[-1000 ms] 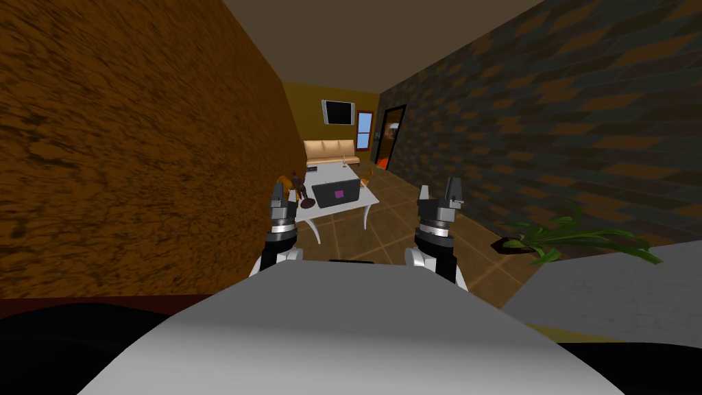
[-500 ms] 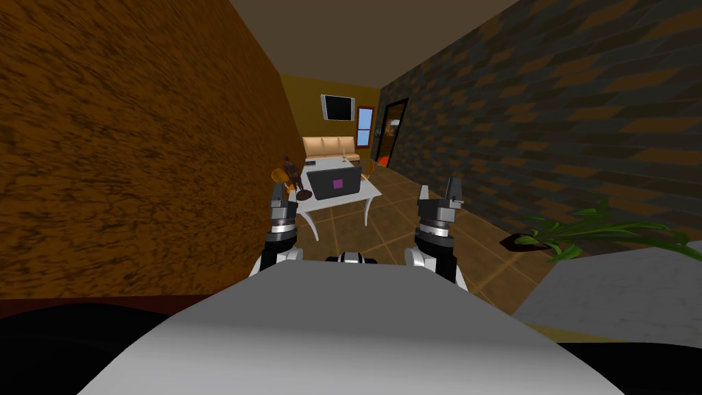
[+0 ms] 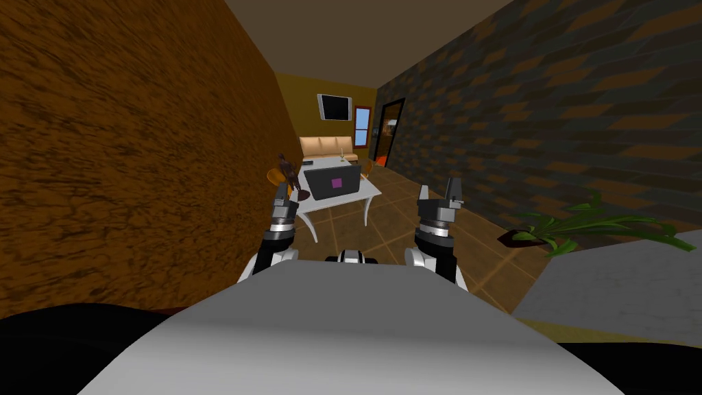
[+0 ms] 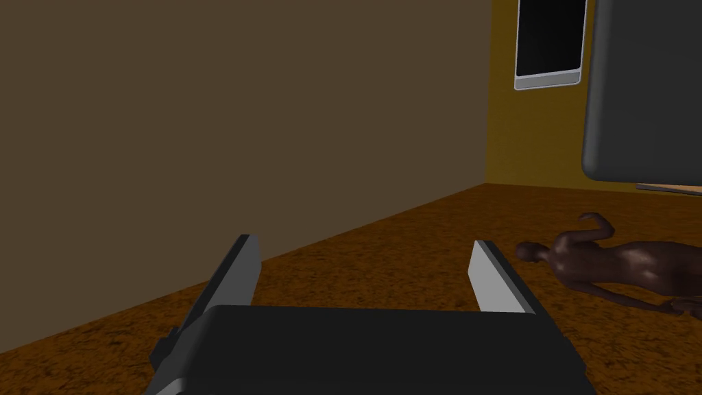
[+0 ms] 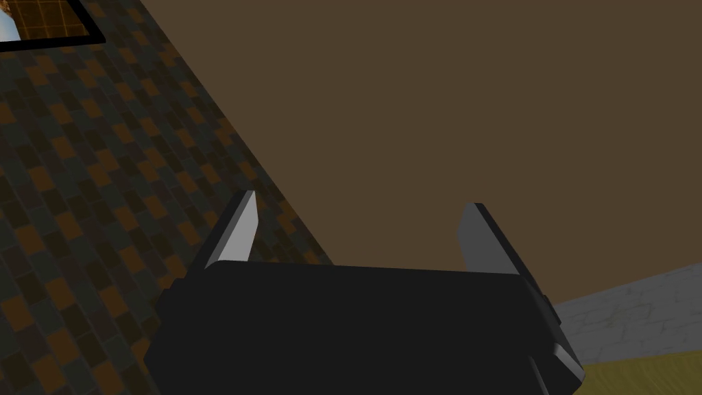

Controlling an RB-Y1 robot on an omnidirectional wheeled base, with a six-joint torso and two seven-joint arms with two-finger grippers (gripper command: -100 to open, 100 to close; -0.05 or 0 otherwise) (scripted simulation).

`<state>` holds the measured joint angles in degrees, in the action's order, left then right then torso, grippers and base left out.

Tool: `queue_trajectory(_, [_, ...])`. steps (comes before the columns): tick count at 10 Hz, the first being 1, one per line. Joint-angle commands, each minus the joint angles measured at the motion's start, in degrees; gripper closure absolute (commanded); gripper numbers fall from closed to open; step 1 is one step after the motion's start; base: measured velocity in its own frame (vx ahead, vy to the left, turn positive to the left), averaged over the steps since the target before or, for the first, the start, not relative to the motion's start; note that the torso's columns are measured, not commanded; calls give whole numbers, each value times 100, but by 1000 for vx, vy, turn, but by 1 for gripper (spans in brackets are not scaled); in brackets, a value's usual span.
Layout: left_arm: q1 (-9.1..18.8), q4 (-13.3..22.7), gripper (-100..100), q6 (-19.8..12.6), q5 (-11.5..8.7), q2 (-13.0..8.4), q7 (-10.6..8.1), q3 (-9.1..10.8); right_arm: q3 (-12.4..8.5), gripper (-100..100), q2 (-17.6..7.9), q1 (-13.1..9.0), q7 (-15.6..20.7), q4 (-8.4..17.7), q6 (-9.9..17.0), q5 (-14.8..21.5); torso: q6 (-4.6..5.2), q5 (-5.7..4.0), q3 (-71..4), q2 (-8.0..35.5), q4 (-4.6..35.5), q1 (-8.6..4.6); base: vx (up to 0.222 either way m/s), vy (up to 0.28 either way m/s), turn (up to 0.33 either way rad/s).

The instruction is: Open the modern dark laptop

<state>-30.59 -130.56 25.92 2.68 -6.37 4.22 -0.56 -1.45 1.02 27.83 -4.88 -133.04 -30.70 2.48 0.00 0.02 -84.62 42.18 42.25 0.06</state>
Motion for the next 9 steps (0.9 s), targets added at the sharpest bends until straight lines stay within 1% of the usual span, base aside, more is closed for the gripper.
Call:
queue_trajectory(1, [-42, -119, -100, -360, 26, -152, -64, 52, 0, 0, 0, 0, 0, 0, 0, 0, -1, -2, 0, 1, 0, -6, 64, 42, -64])
queue_trajectory(9, [-111, -440, -100, -1443, 121, -395, -232, 190, 0, 0, 0, 0, 0, 0, 0, 0, 0, -2, 6, 11, 3, -7, 49, 47, -71])
